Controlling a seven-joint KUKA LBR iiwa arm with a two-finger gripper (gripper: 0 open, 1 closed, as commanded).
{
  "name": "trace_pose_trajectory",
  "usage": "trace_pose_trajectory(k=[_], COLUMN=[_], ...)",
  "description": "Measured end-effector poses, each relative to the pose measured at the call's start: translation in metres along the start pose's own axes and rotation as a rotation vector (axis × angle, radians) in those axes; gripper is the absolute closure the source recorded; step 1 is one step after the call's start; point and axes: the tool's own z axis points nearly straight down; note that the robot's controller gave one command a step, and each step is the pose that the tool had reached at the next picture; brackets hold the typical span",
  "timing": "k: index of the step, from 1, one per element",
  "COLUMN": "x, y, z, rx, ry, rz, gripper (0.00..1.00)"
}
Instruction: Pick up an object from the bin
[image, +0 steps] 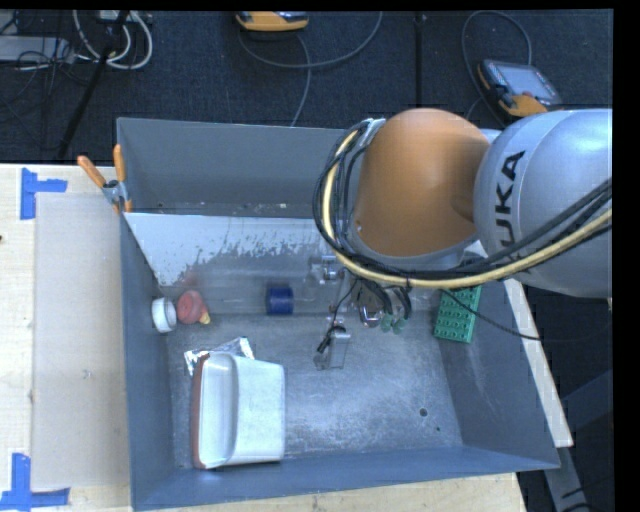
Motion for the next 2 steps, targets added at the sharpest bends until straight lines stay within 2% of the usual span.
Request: trace_pose_trajectory(k=[1, 2], x=[0.000, -0.067], y=[0.058, 0.094], z=[0.135, 0.172], rx=[0.001, 0.002], ry=[0.008, 0.004], rz=[-0.050, -0.292], gripper=[0.00, 0.00])
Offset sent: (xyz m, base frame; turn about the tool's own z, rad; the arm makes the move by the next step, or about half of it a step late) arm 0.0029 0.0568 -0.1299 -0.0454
